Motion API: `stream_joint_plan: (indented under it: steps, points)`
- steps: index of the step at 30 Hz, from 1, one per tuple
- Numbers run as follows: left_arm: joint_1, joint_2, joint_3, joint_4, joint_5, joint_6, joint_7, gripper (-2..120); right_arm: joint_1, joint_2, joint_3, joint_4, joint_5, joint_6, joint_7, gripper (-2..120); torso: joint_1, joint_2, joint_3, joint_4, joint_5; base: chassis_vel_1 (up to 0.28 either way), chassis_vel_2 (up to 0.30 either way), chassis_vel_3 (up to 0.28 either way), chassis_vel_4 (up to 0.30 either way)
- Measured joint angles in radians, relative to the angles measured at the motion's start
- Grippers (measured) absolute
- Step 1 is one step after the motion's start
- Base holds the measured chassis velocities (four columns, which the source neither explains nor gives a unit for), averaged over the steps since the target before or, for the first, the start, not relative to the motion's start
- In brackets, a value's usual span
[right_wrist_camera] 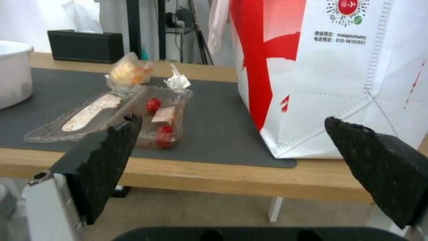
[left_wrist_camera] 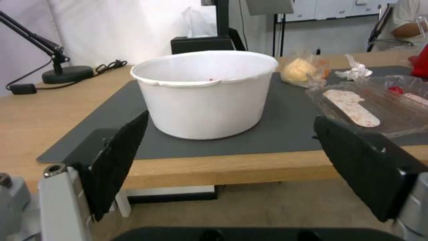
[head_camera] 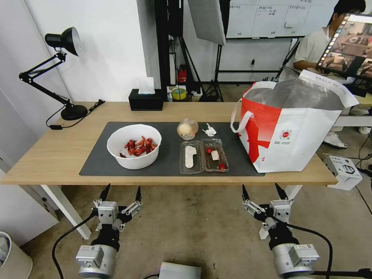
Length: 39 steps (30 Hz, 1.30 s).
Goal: Pick up the trash from the table and place it into the takeout bag.
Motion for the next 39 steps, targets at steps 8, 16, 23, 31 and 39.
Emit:
stream_joint_plan:
  steps: [8,16,23,31,39]
  points:
    - [0.000,0.000,0.000,0.000,0.000,0.000,0.000,100,0.000,0.000,0.000,0.000,0.000,0.000,0.000,100,0.000,0.000,0.000,0.0000,0.0000,0.000,0.000,0.000,0.000]
    - [0.000,0.000,0.000,0.000,0.000,0.000,0.000,100,0.000,0.000,0.000,0.000,0.000,0.000,0.000,100,0.000,0.000,0.000,0.0000,0.0000,0.000,0.000,0.000,0.000]
    - [-0.003,0.005,0.000,0.000,-0.007,0.002,-0.006,100,0.000,-0.007,0.003,0.001,0.005,-0.005,0.005,100,0.000,0.000,0.000,0.0000,0.0000,0.000,0.000,0.000,0.000]
    - [-0.115,0.212,0.021,0.000,-0.257,0.159,-0.247,100,-0.022,-0.241,0.131,0.052,0.205,-0.174,0.191,100,0.000,0.000,0.000,0.0000,-0.0009,0.000,0.000,0.000,0.000]
    - [-0.121,0.265,0.029,-0.021,-0.340,0.164,-0.273,100,-0.036,-0.351,0.200,0.082,0.318,-0.231,0.275,100,0.000,0.000,0.000,0.0001,0.0006,0.000,0.000,0.000,0.000]
